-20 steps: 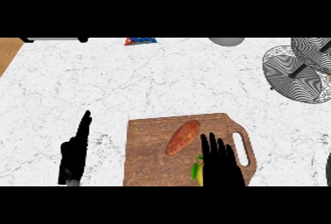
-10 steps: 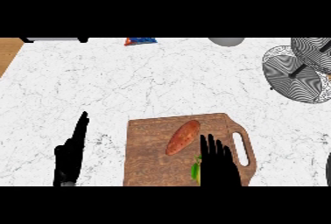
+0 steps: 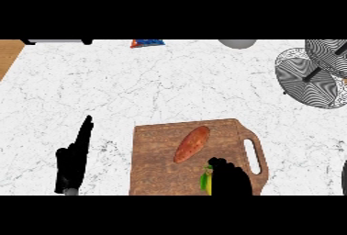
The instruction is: Pick the lemon from the cutting board and place it in the tiered basket
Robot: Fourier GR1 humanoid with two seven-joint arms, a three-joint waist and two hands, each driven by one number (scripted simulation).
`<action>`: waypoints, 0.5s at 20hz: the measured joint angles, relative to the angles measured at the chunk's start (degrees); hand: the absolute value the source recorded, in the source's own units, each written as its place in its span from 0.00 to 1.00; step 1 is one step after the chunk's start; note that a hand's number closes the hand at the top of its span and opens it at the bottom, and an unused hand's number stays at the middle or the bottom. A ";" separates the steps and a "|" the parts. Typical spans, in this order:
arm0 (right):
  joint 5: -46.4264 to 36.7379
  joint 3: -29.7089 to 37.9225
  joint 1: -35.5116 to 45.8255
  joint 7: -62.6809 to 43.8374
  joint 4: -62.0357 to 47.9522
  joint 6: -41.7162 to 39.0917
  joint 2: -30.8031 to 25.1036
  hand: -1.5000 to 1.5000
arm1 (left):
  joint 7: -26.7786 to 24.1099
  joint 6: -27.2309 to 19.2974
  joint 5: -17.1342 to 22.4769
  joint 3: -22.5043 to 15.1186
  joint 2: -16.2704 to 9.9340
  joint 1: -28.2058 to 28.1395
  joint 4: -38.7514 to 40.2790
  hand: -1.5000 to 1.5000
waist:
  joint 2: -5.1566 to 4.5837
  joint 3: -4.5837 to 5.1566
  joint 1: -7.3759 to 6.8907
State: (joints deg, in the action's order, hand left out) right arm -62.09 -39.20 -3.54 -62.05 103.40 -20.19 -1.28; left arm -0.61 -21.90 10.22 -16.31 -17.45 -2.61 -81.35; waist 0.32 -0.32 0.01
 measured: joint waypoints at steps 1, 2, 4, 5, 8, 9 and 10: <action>-0.63 -0.45 -0.19 0.08 -0.55 0.36 0.09 1.00 | -0.10 -0.46 -0.47 -0.02 0.57 0.13 0.33 0.50 | 0.07 0.04 0.03; -0.96 -0.05 0.28 0.55 -1.48 0.51 0.18 1.00 | -0.13 -0.56 -0.77 0.11 0.74 -0.03 0.23 0.50 | 0.14 0.10 0.00; -1.11 0.68 1.31 1.31 -2.67 1.10 0.20 1.00 | -1.08 -0.14 -1.37 0.37 1.21 -0.33 0.53 0.50 | 0.26 0.17 0.02; -1.26 0.83 1.21 1.95 -2.30 0.89 0.16 1.00 | -0.29 -0.94 -2.33 0.12 1.76 0.00 0.49 0.50 | 0.24 0.17 0.04; -3.25 1.02 2.36 3.92 -3.93 0.84 -0.24 1.00 | 0.69 -0.29 -2.70 0.73 1.86 0.06 0.14 0.50 | 0.27 0.26 0.00; -4.35 0.58 2.65 4.25 -4.68 1.09 -0.17 1.00 | -0.75 0.50 -2.42 1.19 1.96 -0.08 0.96 0.50 | 0.37 0.26 0.02; -4.36 1.41 2.49 4.93 -3.96 1.19 -0.90 1.00 | -0.81 0.67 -2.44 1.41 2.02 -0.12 0.97 0.50 | 0.41 0.20 -0.02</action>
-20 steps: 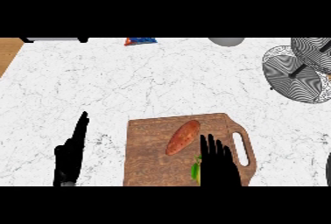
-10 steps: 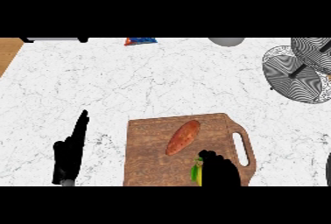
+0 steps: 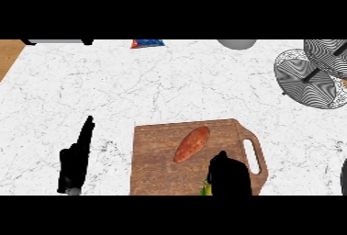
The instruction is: Pick the lemon from the cutting board and place it in the tiered basket
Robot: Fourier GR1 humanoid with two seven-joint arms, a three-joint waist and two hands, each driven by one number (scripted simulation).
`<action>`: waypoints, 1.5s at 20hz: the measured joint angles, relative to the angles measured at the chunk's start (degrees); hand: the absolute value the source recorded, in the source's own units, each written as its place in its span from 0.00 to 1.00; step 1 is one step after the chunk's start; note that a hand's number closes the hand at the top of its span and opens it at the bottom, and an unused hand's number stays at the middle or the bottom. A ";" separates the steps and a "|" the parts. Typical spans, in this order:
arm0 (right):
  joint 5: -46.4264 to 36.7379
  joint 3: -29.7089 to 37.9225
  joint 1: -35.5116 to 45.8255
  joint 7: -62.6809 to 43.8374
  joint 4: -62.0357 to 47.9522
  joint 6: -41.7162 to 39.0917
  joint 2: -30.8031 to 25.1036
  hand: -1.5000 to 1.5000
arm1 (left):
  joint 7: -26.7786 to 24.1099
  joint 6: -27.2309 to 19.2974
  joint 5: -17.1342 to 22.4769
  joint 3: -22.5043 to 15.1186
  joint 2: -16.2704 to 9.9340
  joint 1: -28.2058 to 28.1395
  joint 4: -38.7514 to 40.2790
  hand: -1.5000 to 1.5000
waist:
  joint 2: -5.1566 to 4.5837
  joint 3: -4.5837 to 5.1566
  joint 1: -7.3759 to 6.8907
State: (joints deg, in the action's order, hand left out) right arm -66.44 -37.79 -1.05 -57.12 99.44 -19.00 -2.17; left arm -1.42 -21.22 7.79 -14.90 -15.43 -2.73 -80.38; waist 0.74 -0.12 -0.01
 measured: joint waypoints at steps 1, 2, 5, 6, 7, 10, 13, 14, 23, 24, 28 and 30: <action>0.71 2.07 -0.41 0.74 1.23 0.13 -1.22 1.00 | 0.01 -0.17 -0.11 0.07 0.07 -0.21 -0.18 0.50 | 0.04 -0.05 0.07; 1.96 5.09 -0.96 1.40 2.28 0.35 -2.49 1.00 | 0.04 -0.52 -0.23 0.12 0.24 -0.40 -0.26 0.50 | 0.03 -0.10 0.33; 6.00 16.70 -3.04 2.03 3.89 1.25 -6.26 1.00 | -0.34 -0.47 0.09 0.70 -0.25 -1.76 -1.23 0.50 | -0.19 -0.24 1.50; 7.51 20.67 -3.68 2.43 4.02 1.63 -7.61 1.00 | -0.28 -0.85 -0.07 0.68 -0.08 -1.95 -1.48 0.50 | -0.25 -0.26 1.83; 9.06 24.86 -3.64 2.97 3.75 1.77 -9.22 1.00 | -0.21 -0.96 -0.12 0.71 -0.06 -2.08 -1.69 0.50 | -0.35 -0.29 1.87; 13.43 35.79 -2.95 4.82 2.49 3.00 -13.07 1.00 | -0.30 0.01 0.25 1.04 -0.67 -2.59 -2.29 0.50 | -0.44 -0.29 1.44; 16.78 43.29 -1.32 5.66 2.63 4.01 -15.37 1.00 | 0.86 0.08 -0.13 0.89 -0.52 -1.98 -2.38 0.50 | -0.45 -0.25 1.04; 17.71 45.25 -1.15 5.68 3.75 4.86 -15.46 1.00 | 0.84 0.40 0.10 1.08 -0.53 -1.95 -2.23 0.50 | -0.41 -0.23 1.08; 23.87 59.70 5.30 1.04 21.77 6.16 -19.52 1.00 | 1.57 0.07 -0.84 1.18 -0.14 -2.13 -2.46 0.50 | -0.11 -0.07 1.16; 24.68 61.43 6.17 1.01 23.39 5.55 -21.19 1.00 | 1.67 0.44 -0.64 1.34 -0.26 -2.12 -2.51 0.50 | -0.12 -0.05 1.13; 27.30 64.99 9.54 -0.18 28.85 1.09 -27.16 1.00 | 1.28 0.04 -1.67 1.12 1.10 -0.86 -1.15 0.50 | -0.17 -0.08 0.80; 28.95 66.54 11.97 -1.15 30.19 -0.99 -29.83 1.00 | 1.69 0.75 -1.43 1.49 0.73 -1.14 -1.76 0.50 | -0.22 -0.05 0.51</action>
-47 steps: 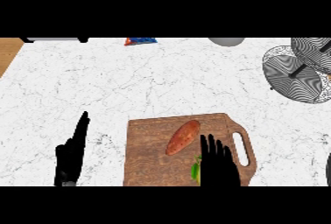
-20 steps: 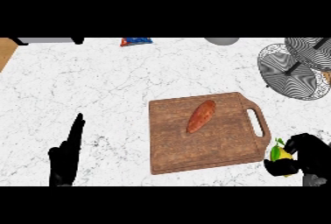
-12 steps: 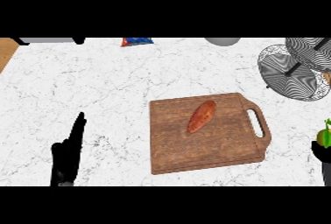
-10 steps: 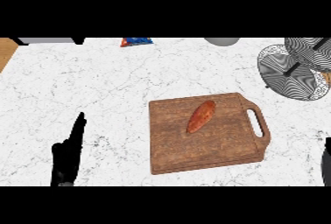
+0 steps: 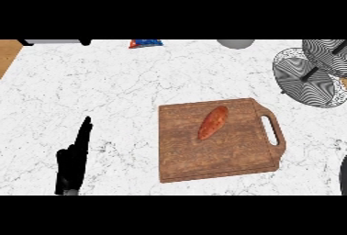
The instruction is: Pick the lemon from the cutting board and place it in the tiered basket
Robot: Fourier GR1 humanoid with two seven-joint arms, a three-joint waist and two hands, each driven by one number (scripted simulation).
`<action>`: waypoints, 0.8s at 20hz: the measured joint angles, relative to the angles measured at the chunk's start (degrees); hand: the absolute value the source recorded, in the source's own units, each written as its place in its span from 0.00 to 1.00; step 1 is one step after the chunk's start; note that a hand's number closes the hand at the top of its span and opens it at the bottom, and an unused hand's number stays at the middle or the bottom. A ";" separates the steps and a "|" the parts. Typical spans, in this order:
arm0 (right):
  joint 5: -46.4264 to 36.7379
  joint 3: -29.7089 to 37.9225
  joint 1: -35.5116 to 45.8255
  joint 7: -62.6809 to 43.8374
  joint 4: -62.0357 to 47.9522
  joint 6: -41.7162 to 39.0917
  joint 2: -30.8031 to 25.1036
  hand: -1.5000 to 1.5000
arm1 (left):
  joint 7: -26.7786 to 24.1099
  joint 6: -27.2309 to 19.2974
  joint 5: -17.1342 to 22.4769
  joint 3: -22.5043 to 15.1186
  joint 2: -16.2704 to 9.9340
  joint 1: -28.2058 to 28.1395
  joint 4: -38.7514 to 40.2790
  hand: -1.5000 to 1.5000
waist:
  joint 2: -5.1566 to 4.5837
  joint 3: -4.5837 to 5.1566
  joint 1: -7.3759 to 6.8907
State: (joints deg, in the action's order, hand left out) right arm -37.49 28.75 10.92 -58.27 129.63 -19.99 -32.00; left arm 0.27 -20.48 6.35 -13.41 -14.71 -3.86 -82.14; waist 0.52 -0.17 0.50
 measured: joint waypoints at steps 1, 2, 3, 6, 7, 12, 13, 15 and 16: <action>0.54 0.76 0.99 0.14 -0.69 -0.65 -1.27 1.00 | -0.46 0.48 0.13 0.18 0.00 -0.19 -0.01 0.50 | -0.03 0.01 -0.14; 1.16 1.35 2.01 0.03 -0.94 -1.29 -2.41 1.00 | -0.48 0.27 -0.31 0.09 0.26 -0.09 0.05 0.50 | -0.07 0.00 -0.22; 1.13 1.48 3.74 -0.12 -2.56 -1.58 -3.79 1.00 | -0.86 0.52 -0.34 0.17 0.49 0.30 0.62 0.50 | -0.11 0.01 -0.41; 0.68 0.65 8.79 -0.62 -7.16 -1.90 -6.43 1.00 | -1.41 1.26 -0.45 0.31 0.75 0.57 0.89 0.50 | -0.21 -0.02 -0.91; 0.90 0.88 10.57 -0.35 -9.27 -2.21 -7.75 1.00 | -0.91 1.28 -0.70 0.26 0.74 0.84 0.91 0.50 | -0.24 -0.01 -0.99; -1.04 -0.99 18.45 -0.12 -19.64 -1.83 -10.81 1.00 | 0.10 1.41 -1.25 0.27 1.16 1.32 0.60 0.50 | -0.41 0.02 -1.57; -1.79 -1.53 20.10 0.14 -22.35 -1.48 -11.27 1.00 | -0.57 1.48 -1.38 0.41 1.12 0.94 0.50 0.50 | -0.45 0.00 -1.76; -2.93 -2.19 22.08 0.97 -26.51 -0.90 -11.75 1.00 | -0.75 1.06 -1.98 0.35 1.77 1.26 1.00 0.50 | -0.46 -0.01 -1.67; -3.38 -2.33 23.46 1.84 -29.66 -0.35 -12.21 1.00 | -0.88 1.23 -2.12 0.31 1.86 1.36 1.12 0.50 | -0.49 -0.03 -1.77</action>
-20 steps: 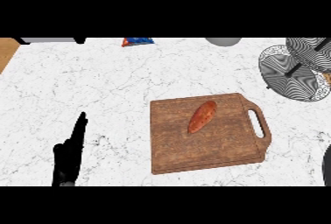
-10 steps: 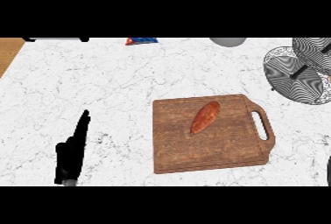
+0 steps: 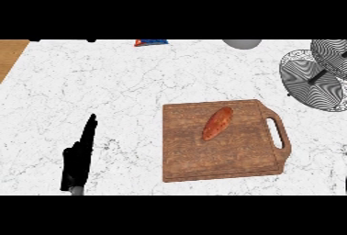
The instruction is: Pick the lemon from the cutting board and place it in the tiered basket
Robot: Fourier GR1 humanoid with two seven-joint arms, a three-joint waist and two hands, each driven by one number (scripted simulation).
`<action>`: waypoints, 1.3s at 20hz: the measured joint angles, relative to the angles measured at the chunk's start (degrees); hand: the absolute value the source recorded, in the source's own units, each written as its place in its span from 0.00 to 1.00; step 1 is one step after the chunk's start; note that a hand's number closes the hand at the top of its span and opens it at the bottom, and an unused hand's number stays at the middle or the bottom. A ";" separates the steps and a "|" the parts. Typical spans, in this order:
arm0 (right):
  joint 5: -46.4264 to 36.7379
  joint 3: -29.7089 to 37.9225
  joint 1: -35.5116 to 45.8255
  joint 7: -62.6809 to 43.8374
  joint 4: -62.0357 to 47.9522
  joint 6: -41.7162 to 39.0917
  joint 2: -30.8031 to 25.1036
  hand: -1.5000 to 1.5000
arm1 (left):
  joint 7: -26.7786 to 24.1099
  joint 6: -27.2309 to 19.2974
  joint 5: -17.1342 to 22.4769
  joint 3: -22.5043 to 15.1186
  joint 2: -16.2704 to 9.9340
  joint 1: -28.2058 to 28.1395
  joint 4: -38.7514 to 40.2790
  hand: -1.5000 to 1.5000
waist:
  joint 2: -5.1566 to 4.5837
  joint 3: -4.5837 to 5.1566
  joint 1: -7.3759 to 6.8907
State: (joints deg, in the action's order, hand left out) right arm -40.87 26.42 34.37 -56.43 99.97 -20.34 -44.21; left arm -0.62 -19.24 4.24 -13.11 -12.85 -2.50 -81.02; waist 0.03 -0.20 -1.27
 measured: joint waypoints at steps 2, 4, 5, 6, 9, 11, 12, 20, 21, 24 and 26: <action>-0.54 -0.30 2.57 1.39 -5.31 0.91 -0.77 1.00 | -1.15 0.60 0.22 0.29 0.39 0.07 0.73 0.50 | 0.06 -0.10 -0.04; -1.47 -1.46 4.03 3.13 -9.91 2.94 -0.14 1.00 | -1.65 1.25 0.51 0.79 0.28 -0.12 0.71 0.50 | 0.08 -0.13 -0.08; -1.66 -1.85 4.89 4.22 -12.46 3.61 -0.27 1.00 | -0.87 0.92 0.24 0.68 0.56 0.12 0.56 0.50 | 0.05 -0.14 -0.08; -1.76 -2.24 5.97 4.70 -14.63 3.98 -0.36 1.00 | -0.45 1.13 0.22 0.83 0.39 0.07 0.39 0.50 | 0.05 -0.14 -0.05; -2.76 -3.62 7.13 7.85 -20.74 6.80 0.23 1.00 | 0.67 1.13 -0.15 1.04 0.23 -0.47 -0.82 0.50 | 0.01 -0.08 0.02; -3.68 -4.86 8.28 9.40 -24.48 8.89 1.07 1.00 | 0.42 0.97 -0.50 1.24 0.70 -0.21 -0.19 0.50 | -0.01 -0.07 0.06; -3.99 -5.20 9.31 10.54 -27.02 9.59 0.86 1.00 | 0.65 0.88 -0.81 1.20 0.89 0.02 -0.12 0.50 | -0.03 -0.09 0.06; -8.11 -6.96 13.87 15.85 -44.82 19.64 3.17 1.00 | 0.53 2.30 -0.99 1.91 1.11 0.09 0.03 0.50 | -0.08 -0.17 -0.13; -8.43 -7.04 14.22 16.79 -46.81 20.91 3.48 1.00 | 0.23 2.75 -0.75 2.21 0.97 -0.09 0.00 0.50 | -0.08 -0.17 -0.15; -7.09 -4.70 15.64 19.79 -52.40 25.16 4.02 1.00 | 0.60 2.85 -1.31 2.07 1.04 -0.05 -0.27 0.50 | -0.18 -0.19 -0.30; -4.58 -1.97 15.87 21.26 -54.46 27.59 5.01 0.00 | 0.74 2.63 -1.55 2.15 0.99 -0.51 -0.87 0.50 | -0.14 -0.16 -0.24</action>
State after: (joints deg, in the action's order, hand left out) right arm -45.45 24.45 50.25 -35.17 45.51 7.26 -39.20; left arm 0.12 -16.61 2.68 -10.95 -11.85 -3.01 -81.89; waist -0.11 -0.37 -1.51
